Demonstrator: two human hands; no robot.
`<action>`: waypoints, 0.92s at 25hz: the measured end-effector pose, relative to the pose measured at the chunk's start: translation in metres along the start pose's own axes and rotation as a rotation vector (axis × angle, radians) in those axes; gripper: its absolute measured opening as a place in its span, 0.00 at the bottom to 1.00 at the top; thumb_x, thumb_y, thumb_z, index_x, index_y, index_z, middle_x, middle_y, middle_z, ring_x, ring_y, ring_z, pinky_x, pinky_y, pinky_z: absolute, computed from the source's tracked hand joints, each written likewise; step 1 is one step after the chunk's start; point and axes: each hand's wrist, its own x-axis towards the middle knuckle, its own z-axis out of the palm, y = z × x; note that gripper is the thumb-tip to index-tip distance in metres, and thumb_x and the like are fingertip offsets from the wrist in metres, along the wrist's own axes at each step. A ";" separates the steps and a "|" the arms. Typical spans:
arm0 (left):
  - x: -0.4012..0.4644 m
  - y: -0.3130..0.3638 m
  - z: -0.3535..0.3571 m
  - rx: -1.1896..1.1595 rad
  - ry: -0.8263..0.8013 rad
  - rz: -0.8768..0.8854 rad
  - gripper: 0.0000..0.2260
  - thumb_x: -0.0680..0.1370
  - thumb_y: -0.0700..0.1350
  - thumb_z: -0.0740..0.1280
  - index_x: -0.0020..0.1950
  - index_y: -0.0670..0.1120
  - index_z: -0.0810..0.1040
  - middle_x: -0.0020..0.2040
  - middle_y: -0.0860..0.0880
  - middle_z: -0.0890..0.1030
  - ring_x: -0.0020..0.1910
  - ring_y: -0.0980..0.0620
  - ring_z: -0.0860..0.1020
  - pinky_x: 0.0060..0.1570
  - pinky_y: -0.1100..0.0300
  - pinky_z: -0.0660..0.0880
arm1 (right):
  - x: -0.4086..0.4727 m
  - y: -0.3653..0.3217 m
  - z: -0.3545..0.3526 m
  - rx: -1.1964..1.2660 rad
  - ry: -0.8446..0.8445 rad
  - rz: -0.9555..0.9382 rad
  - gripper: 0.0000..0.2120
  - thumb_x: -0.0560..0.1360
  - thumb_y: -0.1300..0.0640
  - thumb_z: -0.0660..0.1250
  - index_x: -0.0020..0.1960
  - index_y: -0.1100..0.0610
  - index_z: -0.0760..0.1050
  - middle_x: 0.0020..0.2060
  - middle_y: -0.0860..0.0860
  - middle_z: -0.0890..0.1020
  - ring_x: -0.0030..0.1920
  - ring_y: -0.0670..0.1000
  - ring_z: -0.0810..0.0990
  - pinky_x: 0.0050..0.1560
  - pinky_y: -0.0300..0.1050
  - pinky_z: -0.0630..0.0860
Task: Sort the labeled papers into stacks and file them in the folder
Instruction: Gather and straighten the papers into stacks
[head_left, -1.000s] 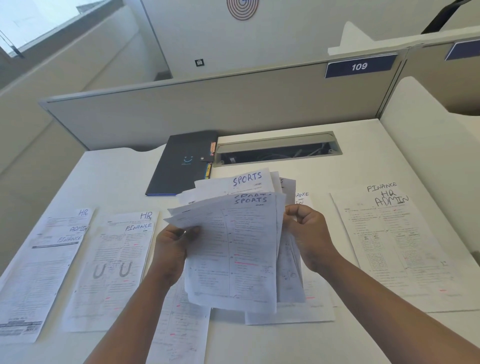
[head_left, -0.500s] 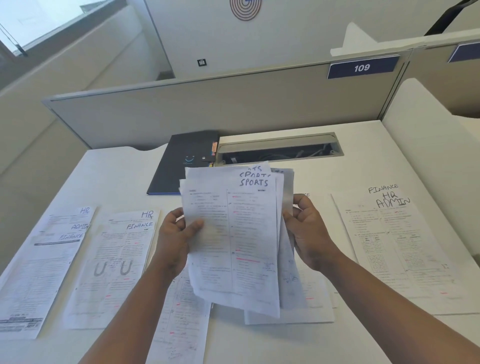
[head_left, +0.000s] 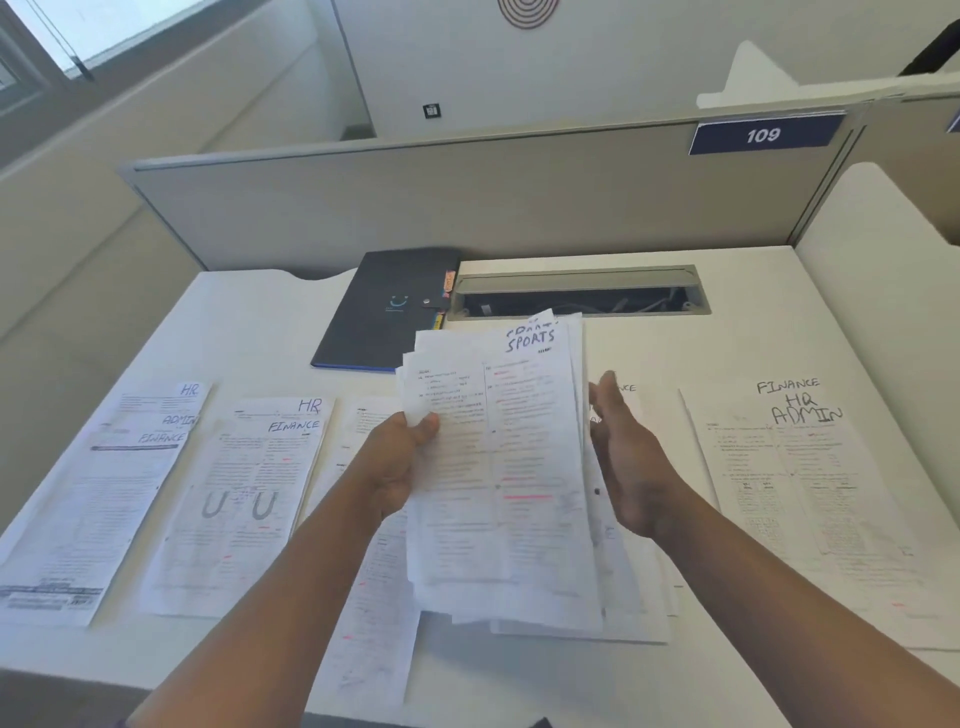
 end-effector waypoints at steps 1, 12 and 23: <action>-0.002 0.000 0.004 0.039 0.027 0.068 0.07 0.85 0.43 0.66 0.60 0.45 0.82 0.55 0.47 0.88 0.51 0.47 0.88 0.42 0.52 0.84 | 0.000 0.003 -0.001 -0.109 -0.014 -0.040 0.19 0.84 0.44 0.61 0.72 0.49 0.74 0.62 0.52 0.85 0.64 0.56 0.83 0.62 0.56 0.80; -0.035 -0.026 0.030 -0.134 0.040 0.553 0.23 0.81 0.68 0.53 0.59 0.60 0.84 0.59 0.53 0.85 0.61 0.55 0.82 0.52 0.63 0.80 | -0.003 0.028 -0.013 -0.471 0.126 -0.307 0.21 0.77 0.71 0.65 0.51 0.44 0.81 0.35 0.50 0.76 0.33 0.51 0.71 0.30 0.39 0.70; -0.021 -0.042 0.013 0.175 0.030 0.432 0.07 0.76 0.49 0.72 0.52 0.50 0.83 0.47 0.54 0.88 0.49 0.50 0.84 0.43 0.59 0.80 | 0.007 0.049 -0.028 -0.606 0.141 -0.183 0.10 0.80 0.65 0.66 0.48 0.73 0.70 0.32 0.54 0.68 0.31 0.51 0.62 0.30 0.42 0.61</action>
